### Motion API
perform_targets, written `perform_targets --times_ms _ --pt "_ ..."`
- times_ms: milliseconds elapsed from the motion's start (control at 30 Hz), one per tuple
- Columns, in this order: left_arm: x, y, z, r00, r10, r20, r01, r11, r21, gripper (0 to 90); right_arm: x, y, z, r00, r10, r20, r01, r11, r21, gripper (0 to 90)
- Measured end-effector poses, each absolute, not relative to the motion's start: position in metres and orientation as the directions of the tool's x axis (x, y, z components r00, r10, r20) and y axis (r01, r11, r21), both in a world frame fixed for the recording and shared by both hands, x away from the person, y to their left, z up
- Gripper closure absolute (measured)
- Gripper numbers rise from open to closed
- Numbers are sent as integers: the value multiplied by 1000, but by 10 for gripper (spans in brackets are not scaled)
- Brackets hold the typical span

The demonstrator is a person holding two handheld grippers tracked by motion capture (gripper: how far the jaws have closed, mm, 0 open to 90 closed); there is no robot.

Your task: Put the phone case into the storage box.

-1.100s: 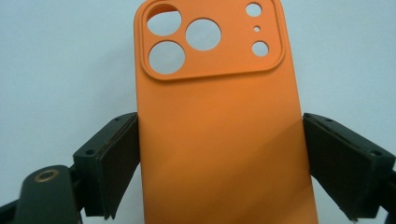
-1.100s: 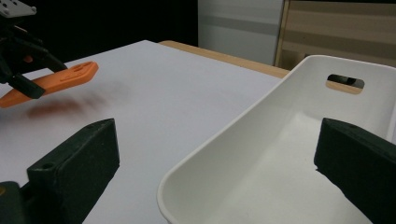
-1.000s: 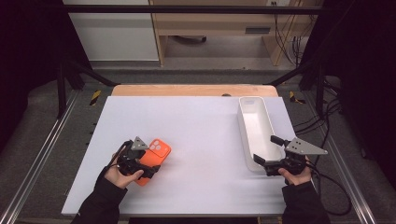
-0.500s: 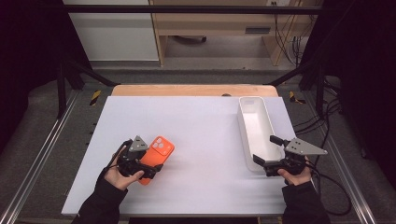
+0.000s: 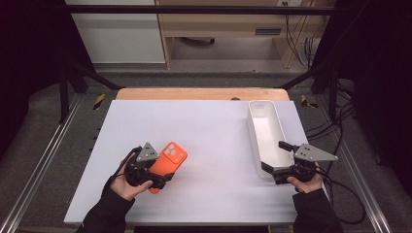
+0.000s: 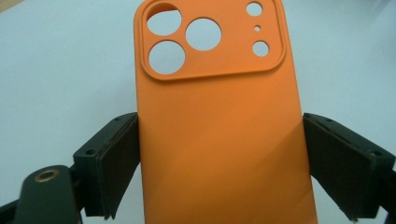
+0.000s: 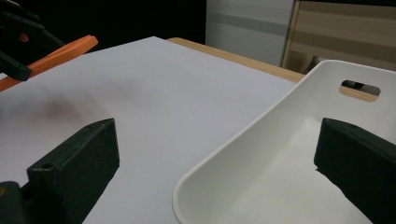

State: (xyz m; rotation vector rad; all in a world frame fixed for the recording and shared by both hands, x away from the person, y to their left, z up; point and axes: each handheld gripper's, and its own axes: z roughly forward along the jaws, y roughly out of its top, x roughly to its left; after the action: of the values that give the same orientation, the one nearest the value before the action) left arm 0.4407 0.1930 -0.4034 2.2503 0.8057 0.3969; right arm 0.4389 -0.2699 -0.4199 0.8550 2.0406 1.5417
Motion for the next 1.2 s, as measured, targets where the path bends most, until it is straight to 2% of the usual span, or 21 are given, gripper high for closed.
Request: perform_targets --times_ms 1200 --pt "435 163 -397 846 521 112 304 -644 702 133 437 -253 -416 -757 653 -28 188 259 948 7"
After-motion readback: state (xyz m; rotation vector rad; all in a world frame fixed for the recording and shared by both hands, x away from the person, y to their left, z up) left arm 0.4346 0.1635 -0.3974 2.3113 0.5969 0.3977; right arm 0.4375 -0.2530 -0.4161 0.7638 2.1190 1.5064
